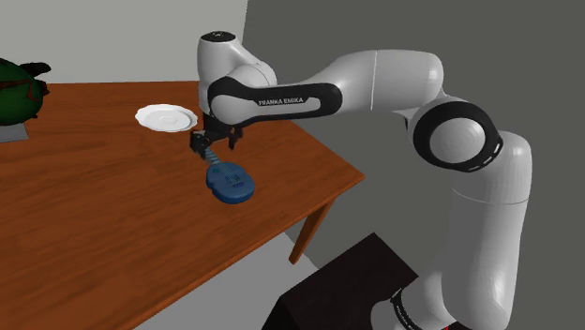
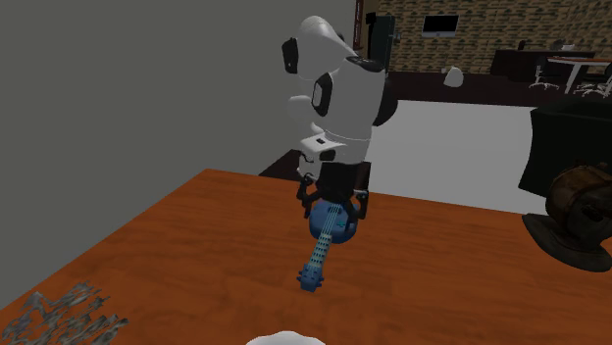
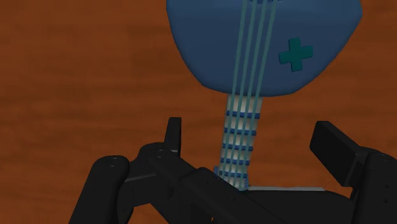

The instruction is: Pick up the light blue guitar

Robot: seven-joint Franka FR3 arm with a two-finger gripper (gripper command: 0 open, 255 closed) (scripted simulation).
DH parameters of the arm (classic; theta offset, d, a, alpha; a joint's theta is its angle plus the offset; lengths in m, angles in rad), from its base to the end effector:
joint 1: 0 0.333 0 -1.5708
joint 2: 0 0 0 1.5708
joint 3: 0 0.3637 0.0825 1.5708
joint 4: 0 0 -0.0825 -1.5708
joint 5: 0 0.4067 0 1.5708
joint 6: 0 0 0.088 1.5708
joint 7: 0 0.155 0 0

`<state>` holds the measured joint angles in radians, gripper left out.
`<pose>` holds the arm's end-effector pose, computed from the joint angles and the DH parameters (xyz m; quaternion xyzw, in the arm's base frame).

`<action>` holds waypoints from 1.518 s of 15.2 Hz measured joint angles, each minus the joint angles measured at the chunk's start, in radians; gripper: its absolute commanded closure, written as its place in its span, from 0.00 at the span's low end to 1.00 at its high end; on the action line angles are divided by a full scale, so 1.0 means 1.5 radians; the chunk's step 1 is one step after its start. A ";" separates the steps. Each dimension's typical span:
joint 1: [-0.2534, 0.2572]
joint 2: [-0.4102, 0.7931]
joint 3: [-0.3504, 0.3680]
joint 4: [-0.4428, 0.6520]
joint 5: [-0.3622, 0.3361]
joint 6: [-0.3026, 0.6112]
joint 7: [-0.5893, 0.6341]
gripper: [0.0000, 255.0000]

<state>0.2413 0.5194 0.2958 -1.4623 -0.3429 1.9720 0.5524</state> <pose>0.6757 0.3194 0.3792 0.9955 0.0393 0.0510 0.0692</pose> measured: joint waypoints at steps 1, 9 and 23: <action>0.002 0.009 -0.001 0.004 -0.003 0.005 0.002 0.00; 0.003 0.032 -0.007 -0.017 -0.014 0.047 0.013 1.00; 0.004 0.021 -0.004 0.001 -0.008 0.020 0.007 1.00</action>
<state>0.2465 0.5514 0.2897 -1.4609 -0.3548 2.0013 0.5625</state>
